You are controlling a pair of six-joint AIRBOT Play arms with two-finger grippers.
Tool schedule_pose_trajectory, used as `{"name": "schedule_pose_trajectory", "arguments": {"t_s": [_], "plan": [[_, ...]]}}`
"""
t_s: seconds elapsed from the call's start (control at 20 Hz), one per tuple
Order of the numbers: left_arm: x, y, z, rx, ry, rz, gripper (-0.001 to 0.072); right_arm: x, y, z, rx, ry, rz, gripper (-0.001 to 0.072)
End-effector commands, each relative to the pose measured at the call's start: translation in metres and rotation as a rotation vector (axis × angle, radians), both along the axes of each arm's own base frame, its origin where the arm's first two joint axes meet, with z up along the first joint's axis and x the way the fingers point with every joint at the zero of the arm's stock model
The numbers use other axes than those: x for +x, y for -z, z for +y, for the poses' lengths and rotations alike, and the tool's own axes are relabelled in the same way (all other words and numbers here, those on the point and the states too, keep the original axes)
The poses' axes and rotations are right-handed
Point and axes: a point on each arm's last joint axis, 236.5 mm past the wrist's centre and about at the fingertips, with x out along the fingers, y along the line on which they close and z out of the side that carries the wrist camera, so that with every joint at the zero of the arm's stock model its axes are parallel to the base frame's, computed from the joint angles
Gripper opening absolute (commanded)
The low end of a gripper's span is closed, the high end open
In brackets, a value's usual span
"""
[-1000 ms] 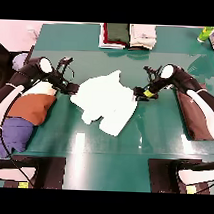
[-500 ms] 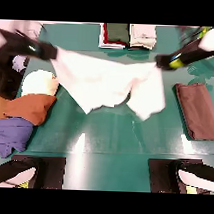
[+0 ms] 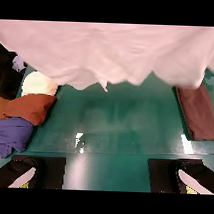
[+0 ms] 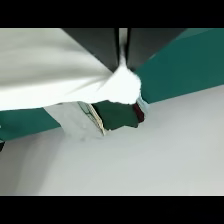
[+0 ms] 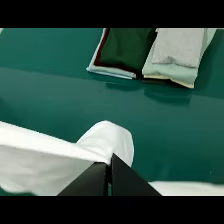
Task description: Fold the shirts.
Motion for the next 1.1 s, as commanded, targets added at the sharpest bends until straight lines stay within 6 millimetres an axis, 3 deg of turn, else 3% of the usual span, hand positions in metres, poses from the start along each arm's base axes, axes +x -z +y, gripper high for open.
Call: {"name": "schedule_pose_trajectory", "arguments": {"t_s": [0.0,0.1,0.2,0.35,0.5,0.6,0.7,0.75,0.9,1.0,1.05], "plan": [[-0.008,-0.014,0.004,0.0,-0.006,-0.038,0.0028,-0.012,-0.014,-0.004,0.0,0.004,-0.025,0.0017],[0.022,0.02,0.0,0.063,-0.02,0.065,0.0028,0.009,0.016,0.001,-0.017,0.002,0.071,0.0017],[0.068,0.082,0.001,0.143,-0.057,0.256,0.0028,0.037,0.069,0.008,-0.044,-0.007,0.23,0.0017],[0.139,0.222,-0.011,0.259,-0.057,0.632,0.0028,0.077,0.186,0.017,-0.117,-0.028,0.553,0.0018],[0.186,0.364,-0.023,0.335,-0.04,0.925,0.0028,0.107,0.295,0.025,-0.176,-0.068,0.77,0.0018],[0.204,0.43,-0.026,0.365,-0.037,1.035,0.0028,0.13,0.345,0.024,-0.168,-0.049,0.83,0.0019],[0.215,0.467,-0.027,0.377,-0.037,1.089,0.0029,0.15,0.374,0.022,-0.158,-0.031,0.847,0.0019],[0.217,0.476,-0.028,0.38,-0.037,1.1,0.0029,0.155,0.384,0.023,-0.157,-0.028,0.852,0.002],[0.221,0.479,-0.029,0.378,-0.038,1.095,0.0029,0.161,0.396,0.021,-0.155,-0.021,0.861,0.0028],[0.219,0.478,-0.027,0.379,-0.039,1.104,0.0039,0.167,0.389,0.023,-0.121,-0.02,0.841,0.0319],[0.216,0.478,-0.025,0.381,-0.041,1.117,0.0272,0.172,0.379,0.022,-0.094,-0.021,0.823,0.0346]]}}
